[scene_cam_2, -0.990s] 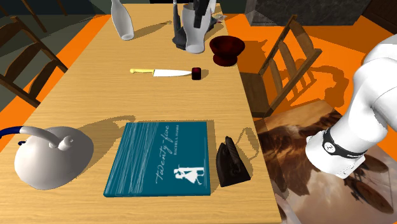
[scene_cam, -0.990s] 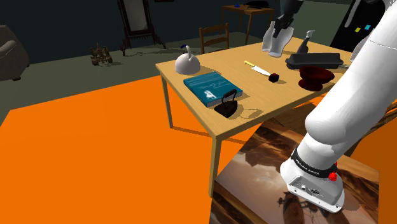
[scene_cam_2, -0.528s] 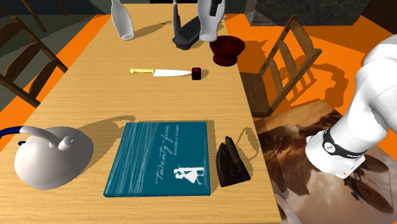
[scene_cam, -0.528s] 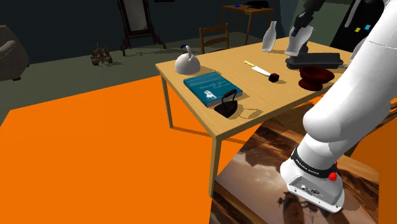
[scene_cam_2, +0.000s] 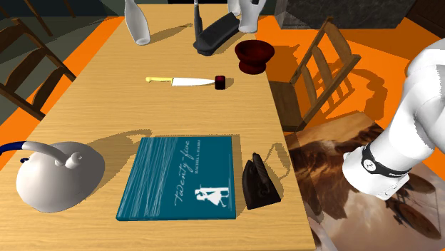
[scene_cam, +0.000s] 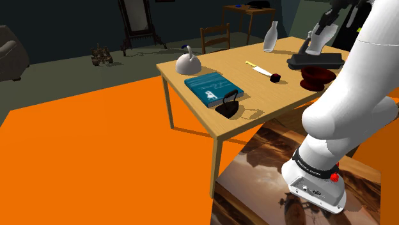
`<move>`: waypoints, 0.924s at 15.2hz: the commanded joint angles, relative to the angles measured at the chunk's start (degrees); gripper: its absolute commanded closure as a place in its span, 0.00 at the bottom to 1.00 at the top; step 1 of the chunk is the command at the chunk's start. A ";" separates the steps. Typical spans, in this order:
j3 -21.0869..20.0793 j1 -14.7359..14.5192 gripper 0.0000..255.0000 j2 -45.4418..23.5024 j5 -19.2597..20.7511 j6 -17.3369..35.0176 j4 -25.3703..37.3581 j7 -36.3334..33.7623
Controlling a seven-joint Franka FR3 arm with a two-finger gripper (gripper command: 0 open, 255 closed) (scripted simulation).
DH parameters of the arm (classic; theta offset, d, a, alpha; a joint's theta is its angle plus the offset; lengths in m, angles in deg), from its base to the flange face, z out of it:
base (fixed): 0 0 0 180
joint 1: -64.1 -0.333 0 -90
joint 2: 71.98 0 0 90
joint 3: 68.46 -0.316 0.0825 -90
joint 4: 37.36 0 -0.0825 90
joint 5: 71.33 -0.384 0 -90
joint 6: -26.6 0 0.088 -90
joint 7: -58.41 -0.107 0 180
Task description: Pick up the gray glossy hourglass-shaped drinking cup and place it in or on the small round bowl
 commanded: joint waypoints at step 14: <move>2.37 6.52 1.00 -6.13 -4.59 1.53 0.27 10.13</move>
